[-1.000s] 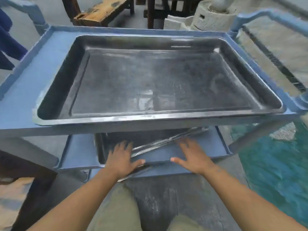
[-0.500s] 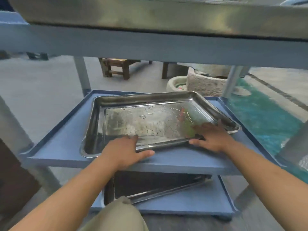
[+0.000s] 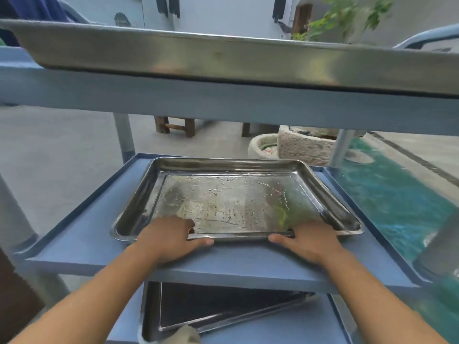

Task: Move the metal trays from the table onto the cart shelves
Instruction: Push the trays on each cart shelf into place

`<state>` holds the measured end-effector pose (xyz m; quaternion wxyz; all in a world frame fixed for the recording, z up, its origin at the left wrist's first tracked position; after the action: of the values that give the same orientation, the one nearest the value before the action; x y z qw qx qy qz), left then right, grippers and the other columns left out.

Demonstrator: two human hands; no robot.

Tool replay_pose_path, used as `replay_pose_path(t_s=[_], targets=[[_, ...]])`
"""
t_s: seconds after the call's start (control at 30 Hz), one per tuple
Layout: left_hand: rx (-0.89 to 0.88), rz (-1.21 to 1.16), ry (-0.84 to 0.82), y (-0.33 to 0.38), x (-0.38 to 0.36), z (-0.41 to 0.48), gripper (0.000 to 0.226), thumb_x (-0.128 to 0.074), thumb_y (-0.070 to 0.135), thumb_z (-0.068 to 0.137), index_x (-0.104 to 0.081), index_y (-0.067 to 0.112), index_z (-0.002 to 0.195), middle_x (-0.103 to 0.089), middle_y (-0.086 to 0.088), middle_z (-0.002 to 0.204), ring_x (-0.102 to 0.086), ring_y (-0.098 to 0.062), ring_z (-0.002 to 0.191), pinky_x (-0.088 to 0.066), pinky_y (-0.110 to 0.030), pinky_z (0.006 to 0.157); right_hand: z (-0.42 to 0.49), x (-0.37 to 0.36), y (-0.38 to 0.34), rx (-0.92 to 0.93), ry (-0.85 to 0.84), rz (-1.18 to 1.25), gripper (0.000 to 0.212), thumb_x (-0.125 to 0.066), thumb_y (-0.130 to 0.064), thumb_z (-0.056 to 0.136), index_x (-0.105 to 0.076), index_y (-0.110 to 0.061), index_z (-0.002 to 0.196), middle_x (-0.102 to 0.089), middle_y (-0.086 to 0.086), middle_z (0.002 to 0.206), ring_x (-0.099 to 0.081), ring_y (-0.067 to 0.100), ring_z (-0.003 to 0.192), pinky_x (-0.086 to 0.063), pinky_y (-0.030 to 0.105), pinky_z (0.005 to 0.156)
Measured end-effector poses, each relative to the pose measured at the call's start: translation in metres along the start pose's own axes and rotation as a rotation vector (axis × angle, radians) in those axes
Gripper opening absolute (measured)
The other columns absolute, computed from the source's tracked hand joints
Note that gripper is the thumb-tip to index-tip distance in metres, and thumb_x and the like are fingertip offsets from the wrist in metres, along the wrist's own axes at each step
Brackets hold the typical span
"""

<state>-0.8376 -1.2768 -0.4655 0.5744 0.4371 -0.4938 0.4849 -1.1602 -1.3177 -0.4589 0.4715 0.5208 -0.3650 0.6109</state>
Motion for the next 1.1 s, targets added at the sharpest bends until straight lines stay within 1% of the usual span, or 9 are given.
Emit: replay_pose_path(t_s=[0.1,0.17,0.23,0.3,0.37,0.43,0.63,0.9,1.1], targets=[[-0.034,-0.035,-0.011,-0.013,0.001,0.012,0.083,-0.016,0.103,0.057,-0.054,0.034,0.083,-0.066,0.007,0.084,-0.054,-0.015,0.071,-0.049,-0.033,0.070,-0.005,0.002,-0.009,-0.052,0.005,0.024,0.098,-0.013,-0.101,0.057,-0.061,-0.022,0.090,-0.065,-0.002,0.082,-0.063,0.020,0.079,-0.053,0.036,0.073],[-0.061,-0.040,-0.012,-0.016,0.002,0.020,0.080,-0.015,0.102,0.057,-0.051,0.036,0.085,-0.065,0.008,0.084,-0.056,-0.017,0.073,-0.048,-0.033,0.069,-0.006,0.004,-0.014,-0.057,0.000,0.029,0.096,-0.012,-0.100,0.058,-0.059,-0.023,0.090,-0.065,-0.002,0.083,-0.063,0.021,0.081,-0.053,0.036,0.074],[-0.089,-0.039,-0.010,-0.020,0.002,0.024,0.091,-0.015,0.102,0.058,-0.052,0.041,0.115,-0.068,0.008,0.099,-0.063,-0.020,0.087,-0.050,-0.035,0.076,-0.003,0.006,-0.017,-0.016,-0.041,0.024,0.098,-0.009,-0.099,0.060,-0.061,-0.024,0.095,-0.066,0.000,0.092,-0.063,0.023,0.090,-0.052,0.038,0.080],[-0.102,-0.035,-0.024,-0.022,0.001,0.027,0.104,-0.014,0.102,0.056,-0.038,0.043,0.138,-0.068,0.008,0.111,-0.065,-0.022,0.099,-0.051,-0.035,0.082,-0.001,0.010,-0.012,0.068,-0.112,-0.002,0.098,-0.005,-0.098,0.061,-0.063,-0.028,0.097,-0.066,0.000,0.097,-0.062,0.024,0.095,-0.049,0.040,0.086],[-0.103,-0.031,-0.034,-0.022,-0.001,0.028,0.110,-0.015,0.103,0.054,-0.025,0.045,0.147,-0.068,0.008,0.114,-0.064,-0.022,0.103,-0.051,-0.035,0.083,0.000,0.009,-0.001,0.098,-0.208,0.064,0.094,-0.008,-0.098,0.062,-0.064,-0.034,0.102,-0.066,0.000,0.106,-0.060,0.025,0.100,-0.047,0.039,0.088],[-0.091,-0.036,-0.037,-0.022,-0.003,0.029,0.113,-0.017,0.103,0.053,-0.016,0.046,0.150,-0.069,0.009,0.114,-0.064,-0.021,0.104,-0.051,-0.035,0.084,-0.002,0.005,0.007,0.063,-0.252,0.136,0.093,-0.015,-0.097,0.063,-0.060,-0.040,0.122,-0.059,0.001,0.131,-0.056,0.026,0.117,-0.046,0.037,0.093],[-0.013,-0.001,-0.011,-0.024,-0.005,0.025,0.117,-0.013,0.105,0.051,-0.039,0.037,0.142,-0.067,0.007,0.121,-0.063,-0.024,0.110,-0.051,-0.037,0.088,-0.009,0.008,0.005,0.004,-0.191,0.153,0.110,-0.009,-0.102,0.054,-0.059,-0.036,0.128,-0.065,-0.005,0.126,-0.060,0.022,0.114,-0.048,0.034,0.086],[-0.063,0.021,0.050,-0.011,0.001,-0.011,0.099,-0.009,0.101,0.059,-0.056,0.031,0.112,-0.068,0.002,0.088,-0.062,-0.024,0.082,-0.047,-0.036,0.066,-0.037,0.014,0.003,0.022,-0.126,0.143,0.107,-0.009,-0.102,0.057,-0.062,-0.036,0.124,-0.071,-0.004,0.113,-0.065,0.021,0.105,-0.052,0.036,0.083],[-0.123,0.052,0.128,-0.002,0.004,-0.052,0.101,-0.002,0.096,0.066,-0.054,0.032,0.123,-0.064,0.003,0.075,-0.067,-0.023,0.078,-0.041,-0.035,0.057,-0.067,0.014,0.003,0.000,-0.131,0.162,0.110,-0.013,-0.103,0.056,-0.059,-0.036,0.129,-0.069,-0.004,0.120,-0.063,0.021,0.110,-0.051,0.038,0.085]])
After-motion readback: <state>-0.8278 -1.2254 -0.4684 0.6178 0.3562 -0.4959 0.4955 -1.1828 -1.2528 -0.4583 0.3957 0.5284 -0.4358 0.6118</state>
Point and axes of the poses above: each hand's wrist, its own z-axis towards the middle knuckle, its own x-axis out of the back of the hand, y = z × x, the point moved 5 cm from there along z, towards the middle knuckle
